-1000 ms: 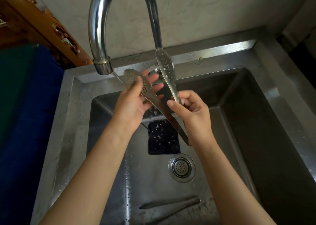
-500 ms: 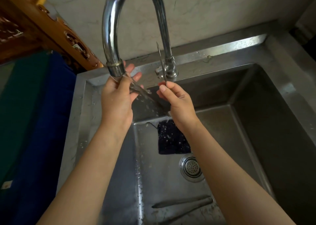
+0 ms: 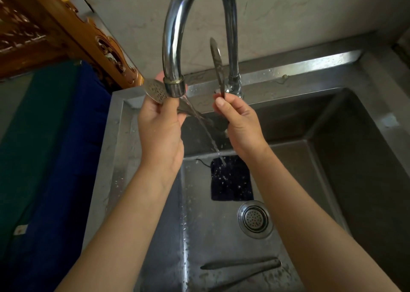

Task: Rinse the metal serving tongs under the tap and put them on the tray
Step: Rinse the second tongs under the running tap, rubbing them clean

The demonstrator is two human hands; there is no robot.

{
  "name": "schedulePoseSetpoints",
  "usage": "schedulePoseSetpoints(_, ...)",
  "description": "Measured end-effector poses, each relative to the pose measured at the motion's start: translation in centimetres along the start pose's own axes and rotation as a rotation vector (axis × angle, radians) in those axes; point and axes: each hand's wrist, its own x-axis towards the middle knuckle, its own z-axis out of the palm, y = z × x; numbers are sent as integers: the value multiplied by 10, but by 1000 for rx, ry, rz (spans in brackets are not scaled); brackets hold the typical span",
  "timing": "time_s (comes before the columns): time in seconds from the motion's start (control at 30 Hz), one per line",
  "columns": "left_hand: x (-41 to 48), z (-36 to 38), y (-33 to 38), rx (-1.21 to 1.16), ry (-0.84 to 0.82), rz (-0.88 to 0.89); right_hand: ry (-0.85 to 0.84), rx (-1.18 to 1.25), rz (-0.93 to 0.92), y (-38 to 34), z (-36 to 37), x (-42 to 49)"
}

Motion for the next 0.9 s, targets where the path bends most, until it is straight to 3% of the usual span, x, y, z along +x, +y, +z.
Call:
schedulePoseSetpoints(0.5,-27,17,-3,37,-53,36,-61,-65,-108,-15,-22,-24)
schedulePoseSetpoints(0.6,-20,17,-11,79,5,58,-114,-253,-98,3,-22,-23)
schedulePoseSetpoints(0.77,18,7,-23,-116,259,-223,-126,-880,48,49,-37,-36)
schedulePoseSetpoints(0.83,29,5,-29,-147,225,-336,-109,-936,61,61,-42,-45)
schedulePoseSetpoints(0.9,33,0,-42,-66,104,-390,-92,-791,108,64,-40,-51)
